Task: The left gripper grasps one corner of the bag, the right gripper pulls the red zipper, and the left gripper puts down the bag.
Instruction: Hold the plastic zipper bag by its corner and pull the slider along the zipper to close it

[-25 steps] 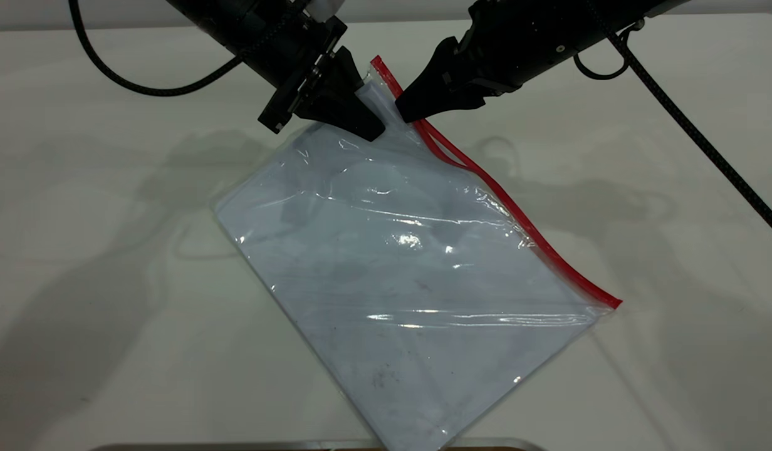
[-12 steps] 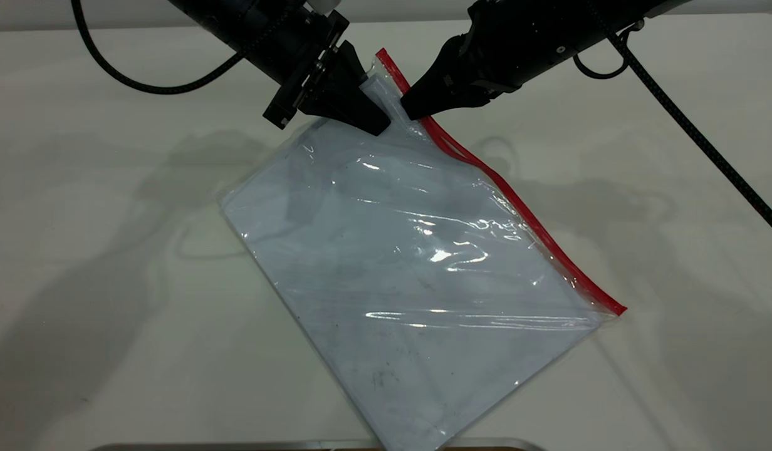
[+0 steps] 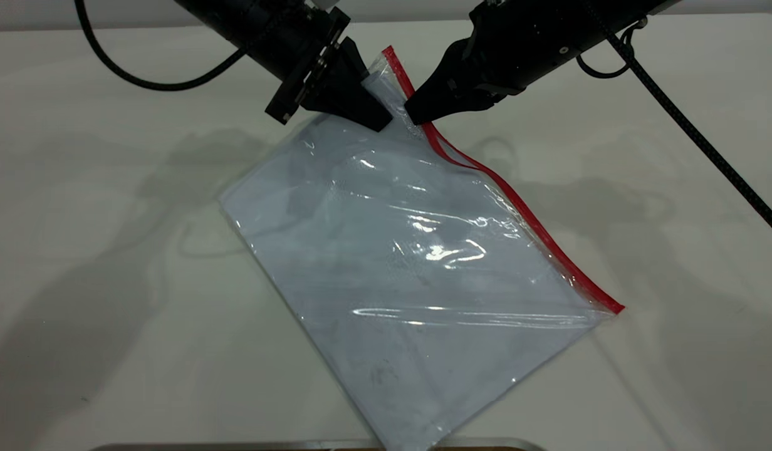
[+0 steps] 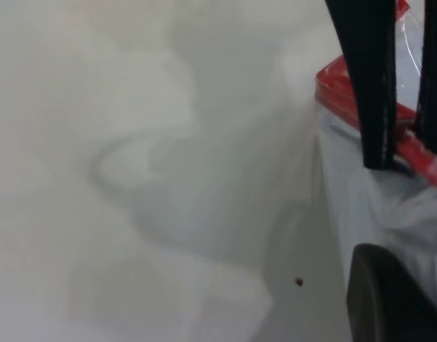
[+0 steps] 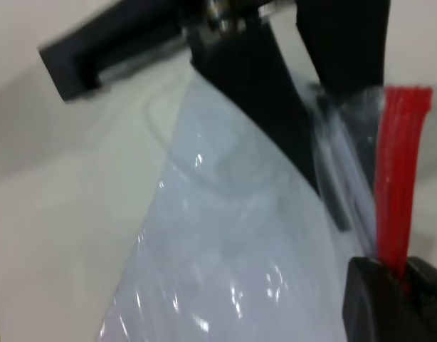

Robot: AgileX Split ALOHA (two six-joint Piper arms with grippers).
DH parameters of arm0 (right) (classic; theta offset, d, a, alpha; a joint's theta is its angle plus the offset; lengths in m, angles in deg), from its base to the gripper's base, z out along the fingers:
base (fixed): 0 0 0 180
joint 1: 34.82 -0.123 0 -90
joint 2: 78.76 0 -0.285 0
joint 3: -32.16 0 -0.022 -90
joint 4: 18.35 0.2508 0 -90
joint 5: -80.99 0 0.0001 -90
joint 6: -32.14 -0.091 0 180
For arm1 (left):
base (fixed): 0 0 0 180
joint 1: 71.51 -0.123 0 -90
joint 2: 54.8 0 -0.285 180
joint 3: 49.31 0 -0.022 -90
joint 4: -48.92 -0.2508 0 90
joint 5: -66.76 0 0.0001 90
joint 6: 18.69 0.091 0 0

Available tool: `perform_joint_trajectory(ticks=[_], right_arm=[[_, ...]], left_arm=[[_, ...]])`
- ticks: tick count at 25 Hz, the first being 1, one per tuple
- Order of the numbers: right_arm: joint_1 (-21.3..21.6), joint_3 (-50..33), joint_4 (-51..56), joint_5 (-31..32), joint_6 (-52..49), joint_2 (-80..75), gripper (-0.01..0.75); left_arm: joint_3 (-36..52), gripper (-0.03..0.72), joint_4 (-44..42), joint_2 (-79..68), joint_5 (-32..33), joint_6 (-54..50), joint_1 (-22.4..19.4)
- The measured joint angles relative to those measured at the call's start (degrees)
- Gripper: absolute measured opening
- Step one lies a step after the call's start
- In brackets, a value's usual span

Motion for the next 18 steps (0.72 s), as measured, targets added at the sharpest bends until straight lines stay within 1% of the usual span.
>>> perform_joint_trajectory(ticks=[5, 13, 18], right_arm=[[-0.1, 0.7, -5.7, -2.7, -5.8, 0.6, 0.035], [-0.6, 0.9, -12.0, -5.5, -12.0, 0.7, 0.035], [-0.5, 0.6, -18.7, -7.3, -13.6, 0.5, 0.037]], left_arm=[[-4.3, 0.053, -1.1, -0.3, 1.8, -5.7, -0.7], [-8.2, 0.053, -1.1, -0.7, 5.5, -8.6, -3.1], [-8.7, 0.053, 0.0, -0.7, 6.1, -10.4, -5.2]])
